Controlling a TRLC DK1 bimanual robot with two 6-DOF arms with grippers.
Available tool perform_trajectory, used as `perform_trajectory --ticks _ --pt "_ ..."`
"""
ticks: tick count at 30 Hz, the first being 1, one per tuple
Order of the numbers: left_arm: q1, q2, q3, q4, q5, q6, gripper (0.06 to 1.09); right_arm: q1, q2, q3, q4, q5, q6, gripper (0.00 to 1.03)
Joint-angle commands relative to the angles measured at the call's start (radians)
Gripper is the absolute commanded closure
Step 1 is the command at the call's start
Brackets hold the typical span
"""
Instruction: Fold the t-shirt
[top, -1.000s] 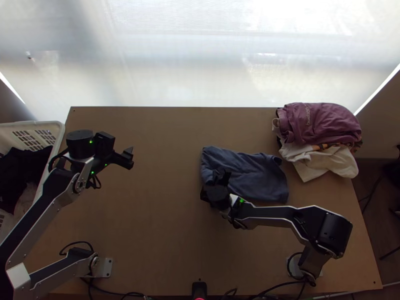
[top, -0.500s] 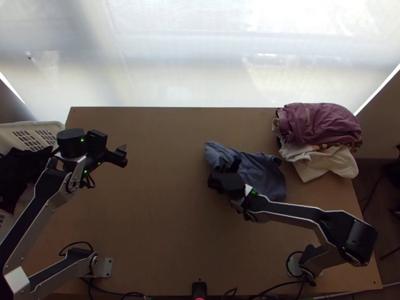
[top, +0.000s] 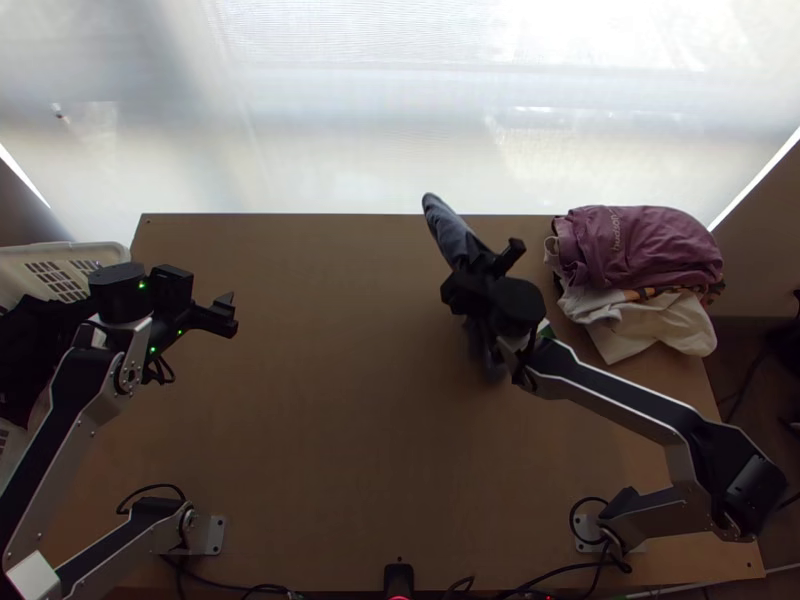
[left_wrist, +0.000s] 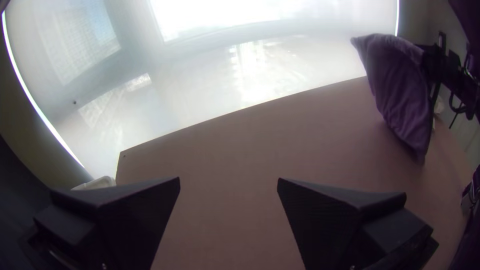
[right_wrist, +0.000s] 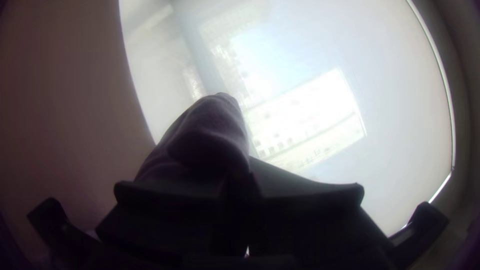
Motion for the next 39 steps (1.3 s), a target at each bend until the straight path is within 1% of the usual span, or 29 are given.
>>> perform_trajectory --ticks 1,5,11,17,28,34,39 --pt "0.042 -0.047 -0.051 -0.011 0.003 0.014 0.14 -0.101 0.069 0.187 0.003 -0.052 -0.012 1.0" --pt "0.069 -0.074 -0.083 -0.019 0.011 0.034 0.14 -0.151 0.126 0.308 -0.003 -0.08 -0.019 1.0" --pt "0.086 -0.112 -0.127 -0.023 0.013 0.034 0.13 -0.23 0.188 0.459 -0.021 -0.115 -0.019 1.0" --pt "0.097 -0.136 -0.149 -0.036 0.013 0.034 0.13 -0.306 0.208 0.531 -0.04 -0.138 -0.033 1.0" --pt "0.098 -0.13 -0.149 -0.034 0.013 0.035 0.13 -0.435 0.208 0.592 -0.067 -0.187 -0.044 1.0" --pt "0.097 -0.118 -0.144 -0.03 0.013 0.034 0.13 -0.506 0.171 0.546 -0.075 -0.195 -0.039 1.0" --pt "0.094 -0.097 -0.137 -0.022 0.013 0.034 0.13 -0.581 0.135 0.489 -0.074 -0.222 -0.027 1.0"
